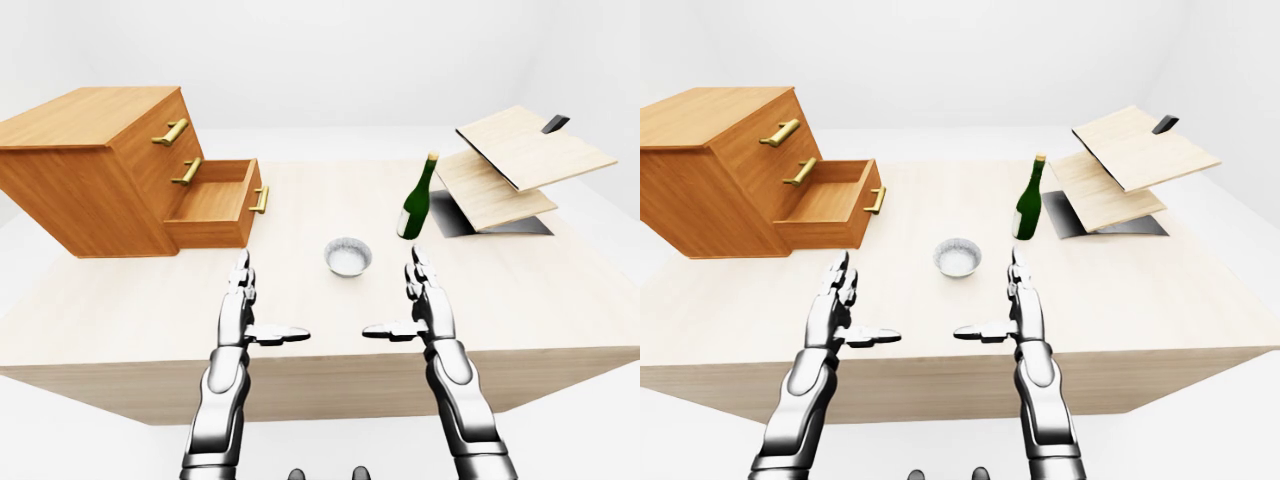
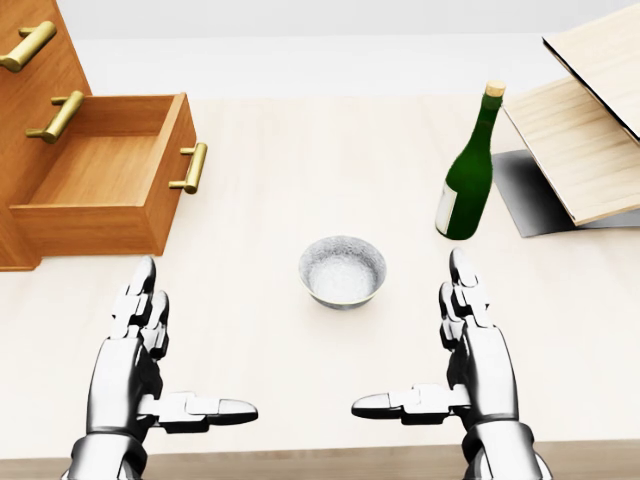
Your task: Put the bowl on top of the cabinet.
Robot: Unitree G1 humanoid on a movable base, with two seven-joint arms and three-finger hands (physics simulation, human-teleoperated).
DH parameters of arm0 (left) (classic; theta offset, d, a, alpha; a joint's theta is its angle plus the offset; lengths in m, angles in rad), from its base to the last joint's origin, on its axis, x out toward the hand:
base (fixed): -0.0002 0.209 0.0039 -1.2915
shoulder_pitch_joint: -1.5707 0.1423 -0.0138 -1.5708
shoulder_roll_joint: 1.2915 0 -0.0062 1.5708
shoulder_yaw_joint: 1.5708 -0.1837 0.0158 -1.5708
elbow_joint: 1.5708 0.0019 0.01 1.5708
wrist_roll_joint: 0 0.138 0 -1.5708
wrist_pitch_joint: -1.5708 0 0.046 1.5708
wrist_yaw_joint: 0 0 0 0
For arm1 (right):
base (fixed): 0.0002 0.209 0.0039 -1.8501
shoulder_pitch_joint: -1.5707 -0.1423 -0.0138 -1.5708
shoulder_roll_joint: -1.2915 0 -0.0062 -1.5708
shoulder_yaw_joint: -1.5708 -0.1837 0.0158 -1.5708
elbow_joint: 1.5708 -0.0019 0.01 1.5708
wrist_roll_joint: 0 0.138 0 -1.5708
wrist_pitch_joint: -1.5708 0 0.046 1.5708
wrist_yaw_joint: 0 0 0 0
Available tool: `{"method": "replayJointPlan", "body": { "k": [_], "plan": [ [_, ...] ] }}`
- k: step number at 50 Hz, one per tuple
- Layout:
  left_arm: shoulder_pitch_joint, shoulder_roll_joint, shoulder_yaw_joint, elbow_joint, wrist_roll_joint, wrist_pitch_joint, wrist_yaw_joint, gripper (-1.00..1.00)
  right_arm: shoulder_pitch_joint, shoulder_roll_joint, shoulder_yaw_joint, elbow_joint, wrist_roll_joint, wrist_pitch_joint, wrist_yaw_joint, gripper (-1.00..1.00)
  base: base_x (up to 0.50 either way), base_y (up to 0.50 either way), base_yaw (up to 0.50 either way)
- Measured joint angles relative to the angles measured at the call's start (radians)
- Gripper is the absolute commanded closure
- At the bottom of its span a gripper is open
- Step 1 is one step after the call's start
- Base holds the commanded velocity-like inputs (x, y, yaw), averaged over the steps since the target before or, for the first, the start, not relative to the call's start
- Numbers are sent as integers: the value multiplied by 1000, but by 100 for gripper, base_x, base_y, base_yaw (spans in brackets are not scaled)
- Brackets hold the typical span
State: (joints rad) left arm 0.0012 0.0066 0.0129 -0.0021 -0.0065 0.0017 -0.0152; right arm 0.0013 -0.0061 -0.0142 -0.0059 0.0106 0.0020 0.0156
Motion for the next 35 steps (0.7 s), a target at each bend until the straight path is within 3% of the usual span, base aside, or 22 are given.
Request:
{"method": "replayJointPlan", "body": {
  "k": [10, 23, 31, 35],
  "plan": [
    [6, 6, 11, -24, -7, 19, -16, -100, 6, -6, -11, -26, 9, 13, 16, -100, 0, 0, 0],
    [20, 9, 10, -121, 0, 85, -27, -100, 12, -9, -14, -83, 10, 51, 25, -100, 0, 0, 0],
    [24, 11, 14, -236, 0, 86, -36, -100, 15, -10, -17, -137, 9, 85, 27, -100, 0, 0, 0],
    [22, 12, 19, -302, -6, 86, -40, -100, 18, -11, -17, -183, 6, 85, 28, -100, 0, 0, 0]
  ]
}}
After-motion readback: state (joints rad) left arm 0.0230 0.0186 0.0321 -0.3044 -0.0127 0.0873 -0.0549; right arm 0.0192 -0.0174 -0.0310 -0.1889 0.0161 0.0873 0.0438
